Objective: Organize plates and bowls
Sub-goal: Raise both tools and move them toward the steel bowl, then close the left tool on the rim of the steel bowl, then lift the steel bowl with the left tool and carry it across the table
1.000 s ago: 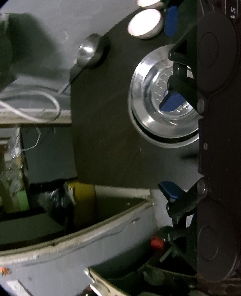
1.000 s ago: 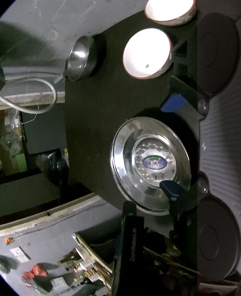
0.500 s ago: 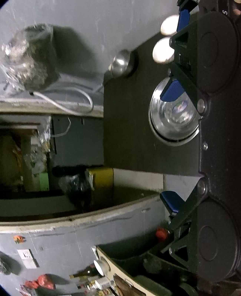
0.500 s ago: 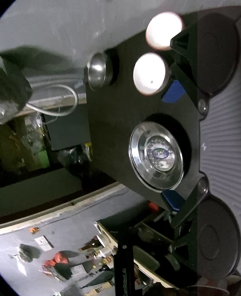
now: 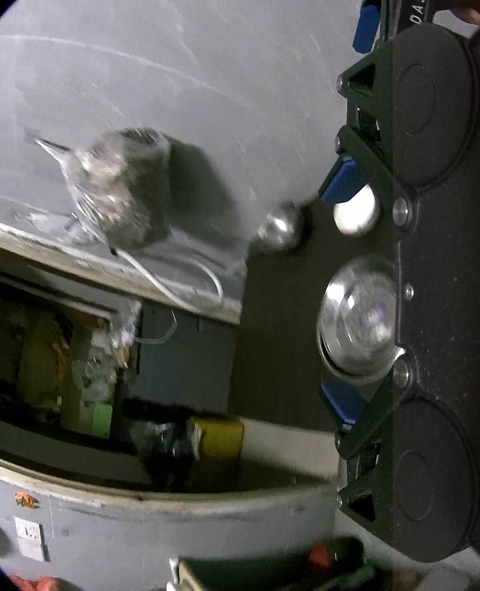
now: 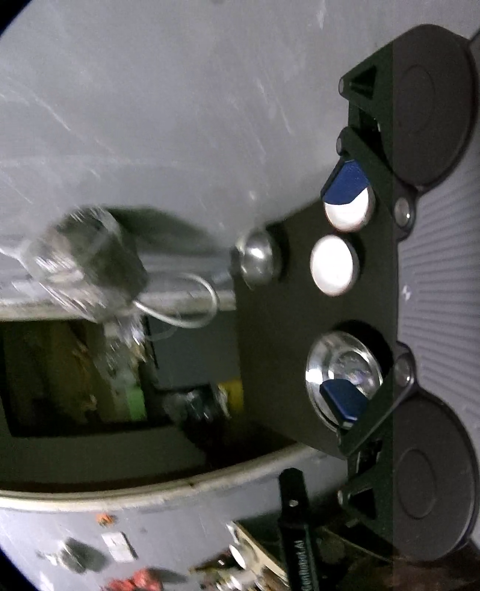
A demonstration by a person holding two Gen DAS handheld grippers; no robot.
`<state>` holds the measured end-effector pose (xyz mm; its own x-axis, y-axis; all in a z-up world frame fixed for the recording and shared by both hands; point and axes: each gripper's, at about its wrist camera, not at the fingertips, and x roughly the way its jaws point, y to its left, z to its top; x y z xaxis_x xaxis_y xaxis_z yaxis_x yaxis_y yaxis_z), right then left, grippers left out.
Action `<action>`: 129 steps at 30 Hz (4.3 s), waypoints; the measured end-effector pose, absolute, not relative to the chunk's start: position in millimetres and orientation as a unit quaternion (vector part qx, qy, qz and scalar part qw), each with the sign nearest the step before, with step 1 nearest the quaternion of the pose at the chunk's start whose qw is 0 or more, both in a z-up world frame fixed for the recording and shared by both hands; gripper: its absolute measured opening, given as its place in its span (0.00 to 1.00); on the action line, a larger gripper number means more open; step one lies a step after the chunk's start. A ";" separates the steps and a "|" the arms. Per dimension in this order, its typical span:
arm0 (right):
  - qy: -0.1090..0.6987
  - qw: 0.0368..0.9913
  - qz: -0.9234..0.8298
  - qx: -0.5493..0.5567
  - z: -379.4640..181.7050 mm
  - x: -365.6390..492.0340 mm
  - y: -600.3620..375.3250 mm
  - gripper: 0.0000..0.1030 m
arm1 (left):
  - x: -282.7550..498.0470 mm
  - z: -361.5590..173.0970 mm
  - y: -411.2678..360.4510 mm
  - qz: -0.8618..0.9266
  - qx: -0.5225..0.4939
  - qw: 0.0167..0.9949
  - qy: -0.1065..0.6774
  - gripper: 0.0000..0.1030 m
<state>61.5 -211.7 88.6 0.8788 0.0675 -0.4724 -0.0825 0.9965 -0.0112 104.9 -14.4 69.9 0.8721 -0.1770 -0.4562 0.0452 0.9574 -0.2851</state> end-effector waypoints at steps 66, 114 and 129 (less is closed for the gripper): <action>0.310 0.939 -0.001 0.149 -62.5 418.3 -284.2 0.80 | 507.3 -56.3 -142.5 -0.047 -0.080 0.904 0.416 0.99; 0.202 0.967 0.104 0.113 17.3 323.7 -260.8 0.28 | 384.2 38.6 -106.1 -0.071 -0.101 0.941 0.316 0.15; 0.173 0.969 0.154 0.083 55.1 149.1 -207.2 0.28 | 188.8 85.6 -57.5 -0.066 -0.095 0.953 0.280 0.17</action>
<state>149.1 -207.2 55.1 0.8931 0.3266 -0.3094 -0.2689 0.9389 0.2149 188.8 -57.5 85.6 0.8349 -0.1785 -0.5206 0.0725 0.9734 -0.2174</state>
